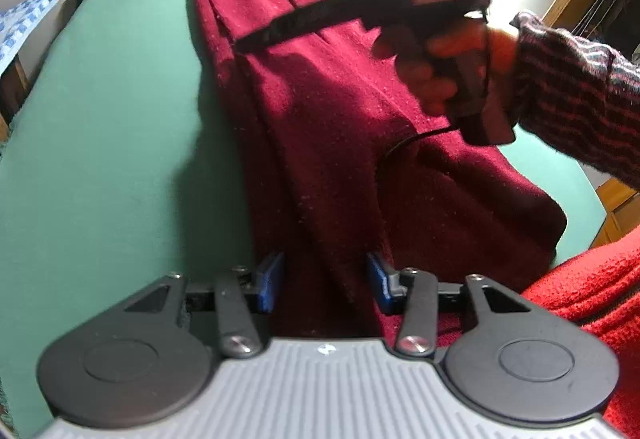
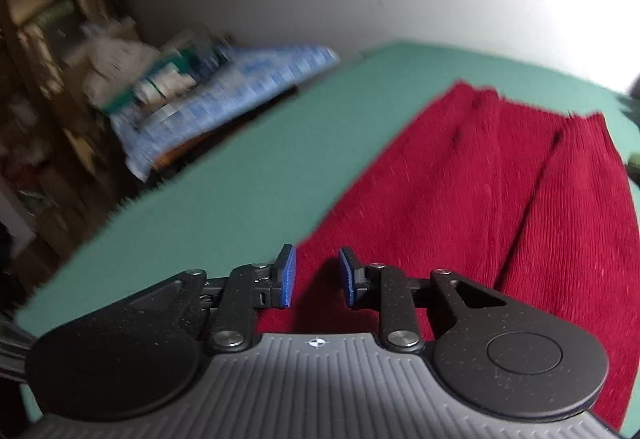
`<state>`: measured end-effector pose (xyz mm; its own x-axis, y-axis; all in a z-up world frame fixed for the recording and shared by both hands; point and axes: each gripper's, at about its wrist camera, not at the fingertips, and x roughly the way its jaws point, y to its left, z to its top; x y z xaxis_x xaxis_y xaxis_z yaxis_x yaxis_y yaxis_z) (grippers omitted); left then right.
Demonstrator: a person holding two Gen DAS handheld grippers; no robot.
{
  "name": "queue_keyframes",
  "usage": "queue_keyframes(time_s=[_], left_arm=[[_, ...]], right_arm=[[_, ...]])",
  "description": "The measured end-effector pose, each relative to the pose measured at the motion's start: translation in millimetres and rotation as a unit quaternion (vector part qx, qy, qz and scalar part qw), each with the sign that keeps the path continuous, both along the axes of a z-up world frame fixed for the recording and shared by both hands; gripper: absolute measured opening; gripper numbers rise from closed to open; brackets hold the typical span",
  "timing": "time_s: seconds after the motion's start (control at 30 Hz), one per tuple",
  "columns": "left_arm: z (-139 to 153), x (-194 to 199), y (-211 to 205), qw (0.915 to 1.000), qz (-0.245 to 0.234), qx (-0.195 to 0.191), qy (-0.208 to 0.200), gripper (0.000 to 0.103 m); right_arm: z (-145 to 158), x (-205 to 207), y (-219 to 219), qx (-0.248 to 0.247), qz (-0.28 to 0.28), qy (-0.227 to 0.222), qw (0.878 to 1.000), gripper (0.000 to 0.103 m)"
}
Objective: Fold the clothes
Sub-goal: 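Smooth the folded sweater near the collar with the right tool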
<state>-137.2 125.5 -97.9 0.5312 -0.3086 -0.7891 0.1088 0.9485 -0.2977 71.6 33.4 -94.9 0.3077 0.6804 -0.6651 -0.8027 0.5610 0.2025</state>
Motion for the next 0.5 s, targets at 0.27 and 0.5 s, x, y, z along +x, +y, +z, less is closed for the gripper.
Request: queue_keyframes(time_s=[0.27, 0.5], left_arm=[[-2.8, -10.1, 2.2, 0.9994, 0.028, -0.017, 0.005, 0.017], [-1.5, -15.3, -3.4, 0.9997, 0.021, -0.008, 0.006, 0.016]], right_arm=[[-3.7, 22.4, -2.0, 0.066, -0.067, 0.073, 0.993, 0.0], [0.8, 23.6, -1.9, 0.049, -0.068, 0.081, 0.993, 0.025]])
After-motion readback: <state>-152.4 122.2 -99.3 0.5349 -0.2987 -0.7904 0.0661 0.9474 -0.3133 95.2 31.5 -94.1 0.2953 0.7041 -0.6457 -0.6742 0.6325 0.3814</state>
